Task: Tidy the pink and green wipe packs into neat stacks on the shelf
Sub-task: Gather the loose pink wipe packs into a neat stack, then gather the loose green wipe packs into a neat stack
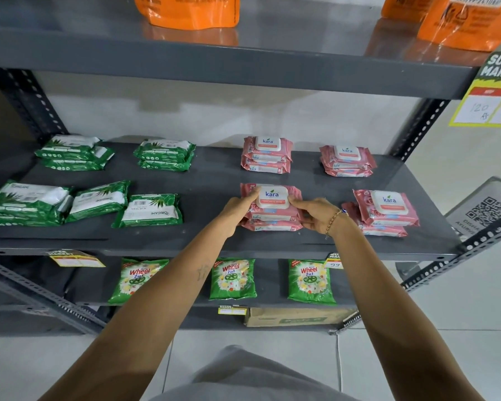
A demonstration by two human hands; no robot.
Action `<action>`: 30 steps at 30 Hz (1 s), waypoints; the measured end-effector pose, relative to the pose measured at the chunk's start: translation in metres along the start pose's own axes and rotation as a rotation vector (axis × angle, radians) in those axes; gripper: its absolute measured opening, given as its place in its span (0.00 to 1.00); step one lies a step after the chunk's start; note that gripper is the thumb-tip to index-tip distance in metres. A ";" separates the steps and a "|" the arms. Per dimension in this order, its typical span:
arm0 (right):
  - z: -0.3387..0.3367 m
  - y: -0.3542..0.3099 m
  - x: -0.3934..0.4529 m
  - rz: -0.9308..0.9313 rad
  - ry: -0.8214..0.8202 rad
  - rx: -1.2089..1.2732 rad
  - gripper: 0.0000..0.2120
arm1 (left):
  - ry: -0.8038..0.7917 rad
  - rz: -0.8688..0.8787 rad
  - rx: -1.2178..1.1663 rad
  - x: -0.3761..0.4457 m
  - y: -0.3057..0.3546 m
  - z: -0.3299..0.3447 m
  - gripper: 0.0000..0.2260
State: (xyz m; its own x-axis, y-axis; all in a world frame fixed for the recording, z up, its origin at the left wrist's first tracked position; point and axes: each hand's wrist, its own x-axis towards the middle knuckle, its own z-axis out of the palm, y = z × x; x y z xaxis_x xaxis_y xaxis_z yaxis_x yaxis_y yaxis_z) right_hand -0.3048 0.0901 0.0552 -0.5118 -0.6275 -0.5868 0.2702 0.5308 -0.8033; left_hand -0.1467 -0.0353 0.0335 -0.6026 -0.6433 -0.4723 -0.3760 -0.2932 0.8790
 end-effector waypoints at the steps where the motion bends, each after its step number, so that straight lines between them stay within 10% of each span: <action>1: 0.000 0.000 0.000 0.002 -0.005 -0.004 0.12 | 0.004 0.000 0.005 0.001 0.000 0.000 0.30; 9: 0.002 -0.005 -0.010 -0.031 0.082 -0.073 0.13 | 0.310 0.149 0.417 -0.011 -0.003 0.001 0.37; 17: 0.064 -0.032 -0.035 -0.748 0.662 -0.152 0.13 | 0.751 0.809 0.738 -0.070 -0.049 -0.082 0.14; 23: 0.202 -0.034 -0.055 -1.013 0.323 -0.394 0.10 | 0.882 0.606 0.853 -0.107 -0.119 -0.201 0.18; 30: 0.322 -0.020 -0.039 -0.822 0.029 -0.711 0.14 | 0.702 0.498 1.077 -0.123 -0.182 -0.328 0.26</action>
State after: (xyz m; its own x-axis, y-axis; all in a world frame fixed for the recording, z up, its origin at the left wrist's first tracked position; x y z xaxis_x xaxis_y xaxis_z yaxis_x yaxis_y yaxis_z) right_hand -0.0277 -0.0795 0.0618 -0.3420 -0.9328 0.1137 -0.6933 0.1688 -0.7006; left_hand 0.2270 -0.1350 -0.0475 -0.4756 -0.8310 0.2886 -0.7755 0.5510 0.3083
